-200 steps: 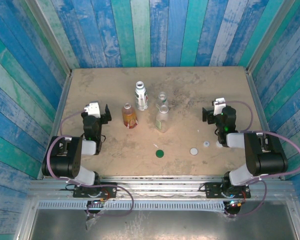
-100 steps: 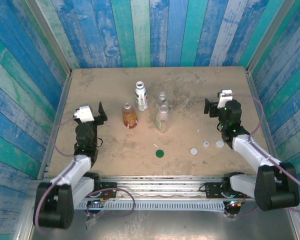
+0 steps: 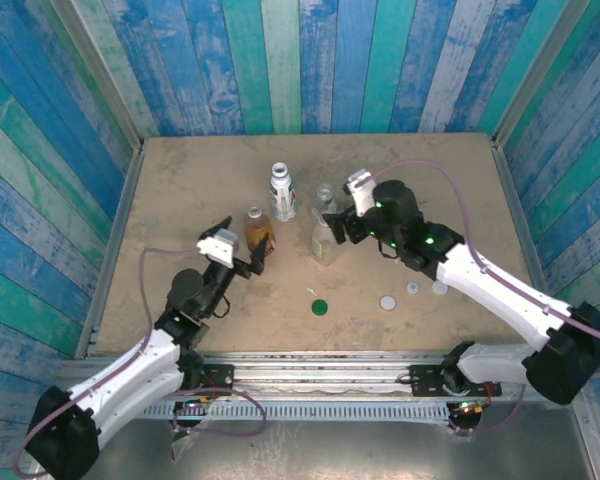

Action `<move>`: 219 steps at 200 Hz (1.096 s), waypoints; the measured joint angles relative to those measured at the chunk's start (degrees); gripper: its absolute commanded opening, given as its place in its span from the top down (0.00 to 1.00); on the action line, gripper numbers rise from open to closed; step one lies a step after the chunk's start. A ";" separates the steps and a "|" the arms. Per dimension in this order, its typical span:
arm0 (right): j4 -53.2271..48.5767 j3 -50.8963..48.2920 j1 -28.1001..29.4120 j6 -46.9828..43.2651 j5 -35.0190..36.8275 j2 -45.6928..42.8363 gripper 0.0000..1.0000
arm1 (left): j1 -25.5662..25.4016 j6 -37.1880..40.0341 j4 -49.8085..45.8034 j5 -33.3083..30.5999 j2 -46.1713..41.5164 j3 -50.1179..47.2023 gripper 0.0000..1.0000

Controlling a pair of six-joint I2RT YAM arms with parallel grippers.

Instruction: Screw on the bottle caps

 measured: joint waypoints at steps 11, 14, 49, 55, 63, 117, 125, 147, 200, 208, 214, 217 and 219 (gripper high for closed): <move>-1.92 2.27 0.96 0.57 -0.11 2.69 0.01 | -1.03 0.17 0.68 2.86 2.58 -0.59 0.06; -2.80 3.10 1.07 0.79 -0.11 3.65 0.01 | -1.22 0.17 0.92 3.80 3.28 -0.83 0.06; -8.11 7.54 1.22 1.97 0.11 10.01 0.09 | -2.75 0.87 2.97 8.85 8.41 -1.44 0.06; -8.85 7.82 1.22 2.12 0.11 10.73 0.10 | -2.84 1.09 3.08 9.33 8.74 -1.44 0.06; -9.88 8.22 1.22 2.47 0.09 11.50 0.14 | -3.02 1.31 3.56 10.14 9.25 -1.44 0.06; -12.26 10.01 1.31 3.43 -0.55 14.53 0.37 | -3.30 2.19 4.92 12.57 11.37 -1.44 0.06; -12.35 10.08 1.33 3.56 -0.68 14.64 0.40 | -3.39 2.36 4.96 12.90 11.65 -1.44 0.06; -12.72 10.38 1.40 3.69 -0.83 14.84 0.49 | -3.65 2.75 5.73 14.12 13.20 -1.44 0.06; -12.72 10.69 1.70 3.67 -0.72 14.97 0.62 | -6.47 3.19 10.40 15.69 21.94 -0.74 0.06; -12.74 10.69 1.84 3.65 -0.74 14.97 0.63 | -6.95 3.17 11.82 15.67 23.26 -0.61 0.06; -12.76 10.69 1.95 3.69 -0.70 14.97 0.63 | -7.21 3.08 13.07 15.63 24.28 -0.52 0.06; -12.76 10.69 2.01 3.69 -0.59 14.97 0.63 | -7.37 2.93 13.90 15.52 24.90 -0.48 0.06; -12.76 10.69 2.05 3.72 -0.57 14.97 0.63 | -7.43 2.95 14.08 15.52 25.03 -0.48 0.06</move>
